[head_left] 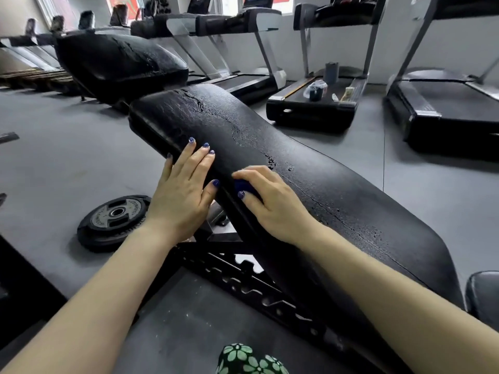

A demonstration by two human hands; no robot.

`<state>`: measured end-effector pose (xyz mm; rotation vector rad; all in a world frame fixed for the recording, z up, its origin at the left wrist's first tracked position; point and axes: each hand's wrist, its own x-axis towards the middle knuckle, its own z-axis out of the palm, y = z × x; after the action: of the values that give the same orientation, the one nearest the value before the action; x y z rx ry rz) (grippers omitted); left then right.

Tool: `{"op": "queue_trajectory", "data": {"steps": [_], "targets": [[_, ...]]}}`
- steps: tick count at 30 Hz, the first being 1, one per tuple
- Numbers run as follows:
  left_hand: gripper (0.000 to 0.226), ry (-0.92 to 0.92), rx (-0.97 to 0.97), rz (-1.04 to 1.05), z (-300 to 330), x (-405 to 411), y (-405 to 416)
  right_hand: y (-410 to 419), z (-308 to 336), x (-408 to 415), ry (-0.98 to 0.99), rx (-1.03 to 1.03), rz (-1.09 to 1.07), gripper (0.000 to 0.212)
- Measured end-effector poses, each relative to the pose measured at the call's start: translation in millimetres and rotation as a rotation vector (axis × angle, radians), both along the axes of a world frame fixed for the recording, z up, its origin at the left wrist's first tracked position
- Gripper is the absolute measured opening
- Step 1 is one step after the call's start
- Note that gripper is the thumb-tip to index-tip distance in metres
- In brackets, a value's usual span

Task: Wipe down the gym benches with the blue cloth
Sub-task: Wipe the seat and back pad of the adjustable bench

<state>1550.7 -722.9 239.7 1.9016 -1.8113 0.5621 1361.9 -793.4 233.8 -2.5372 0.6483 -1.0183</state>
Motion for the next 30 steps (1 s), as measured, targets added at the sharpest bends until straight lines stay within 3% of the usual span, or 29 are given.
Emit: {"op": "queue_trajectory", "data": {"steps": [7,14,19,24,30], "targets": [[0.068,0.015,0.008,0.008,-1,-2,-1,-4,-9,-41,0.036,0.005,0.115,0.033],[0.072,0.025,0.020,0.026,-2,-6,1,-43,22,20,-0.015,0.027,0.043,0.032],[0.076,0.041,0.055,0.076,0,-19,6,-34,4,-18,0.016,0.015,0.052,0.033],[0.071,0.028,0.071,-0.071,-20,-57,15,-20,-30,-89,0.027,0.082,-0.021,0.033],[0.063,0.094,-0.022,-0.089,-33,-62,10,8,-31,-60,-0.059,0.118,-0.207,0.034]]}}
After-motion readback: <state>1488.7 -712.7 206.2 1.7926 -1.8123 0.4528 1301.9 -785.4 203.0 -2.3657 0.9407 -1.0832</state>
